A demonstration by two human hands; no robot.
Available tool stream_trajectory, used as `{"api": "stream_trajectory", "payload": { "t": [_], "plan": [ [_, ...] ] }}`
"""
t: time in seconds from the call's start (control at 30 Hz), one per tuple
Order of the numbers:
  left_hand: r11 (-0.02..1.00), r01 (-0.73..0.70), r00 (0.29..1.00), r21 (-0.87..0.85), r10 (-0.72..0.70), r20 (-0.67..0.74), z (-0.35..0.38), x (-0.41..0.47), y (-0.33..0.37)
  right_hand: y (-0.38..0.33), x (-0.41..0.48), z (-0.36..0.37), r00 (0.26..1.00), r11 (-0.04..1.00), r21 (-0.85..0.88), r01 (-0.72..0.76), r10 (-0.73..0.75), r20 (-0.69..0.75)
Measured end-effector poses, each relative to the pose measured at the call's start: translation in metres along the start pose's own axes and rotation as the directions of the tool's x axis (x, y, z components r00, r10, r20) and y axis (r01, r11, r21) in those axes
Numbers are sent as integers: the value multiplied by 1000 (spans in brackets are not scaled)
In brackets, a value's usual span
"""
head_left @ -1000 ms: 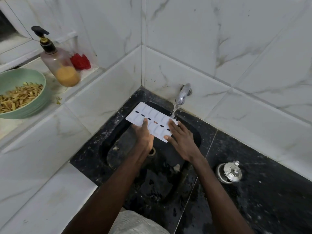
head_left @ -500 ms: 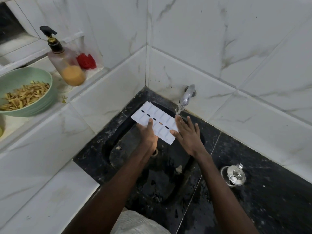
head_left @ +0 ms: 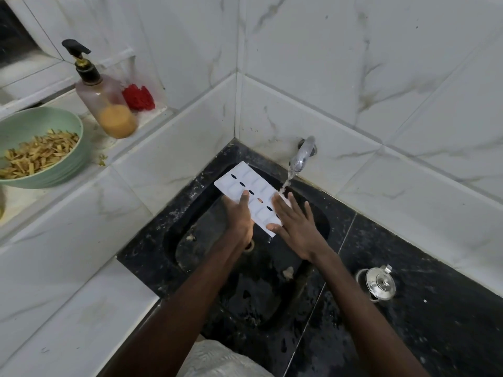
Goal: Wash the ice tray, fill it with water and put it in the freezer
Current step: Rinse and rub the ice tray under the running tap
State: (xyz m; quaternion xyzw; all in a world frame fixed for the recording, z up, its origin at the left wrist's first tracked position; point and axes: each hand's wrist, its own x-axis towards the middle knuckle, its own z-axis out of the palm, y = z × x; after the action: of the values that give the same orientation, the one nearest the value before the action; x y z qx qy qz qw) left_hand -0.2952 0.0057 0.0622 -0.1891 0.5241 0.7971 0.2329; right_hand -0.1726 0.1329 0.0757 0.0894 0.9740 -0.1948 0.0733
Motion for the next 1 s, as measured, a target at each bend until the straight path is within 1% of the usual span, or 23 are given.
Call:
{"api": "stream_trajectory", "payload": {
  "t": [0.03,0.17,0.2,0.37,0.5,0.57,0.63,0.7,0.77,0.83,0.93,1.0],
  "plan": [
    [1000,1,1000,4,-1,-8,-1,2,1,3,0,0,1000,1000,-1,-4,4,-9],
    [1000,17,1000,22,-17,5,-3,5,-7,12,11,-2,990,989,54,-137,139,-22],
    [999,22,1000,35,-22,10,-3,3,-9,10,14,-1,991,989,69,-132,134,-19],
    [999,8,1000,43,-8,4,-8,6,-6,2,10,7,1000,997,75,7,-7,5],
    [998,54,998,41,-55,25,-8,7,-10,12,16,3,997,995,70,-76,77,-19],
    [998,53,997,45,-55,46,-5,5,-14,10,23,4,994,993,53,-103,105,-26],
    [999,39,998,38,-40,37,-6,6,-14,4,22,7,997,997,28,-67,68,-28],
    [999,19,1000,35,-19,23,-11,10,-11,1,13,10,1000,1000,-7,24,-24,-5],
    [1000,14,1000,25,-15,20,-14,14,-9,5,6,14,997,996,-28,80,-79,13],
    [999,32,999,10,-33,36,-15,15,-11,11,8,13,999,998,-37,48,-48,-2],
    [997,76,992,31,-79,100,-8,11,-20,15,21,9,997,997,-19,-72,71,-32],
    [994,97,988,42,-102,120,-5,6,-24,9,27,8,996,996,-39,-83,82,-34]
  ]
}}
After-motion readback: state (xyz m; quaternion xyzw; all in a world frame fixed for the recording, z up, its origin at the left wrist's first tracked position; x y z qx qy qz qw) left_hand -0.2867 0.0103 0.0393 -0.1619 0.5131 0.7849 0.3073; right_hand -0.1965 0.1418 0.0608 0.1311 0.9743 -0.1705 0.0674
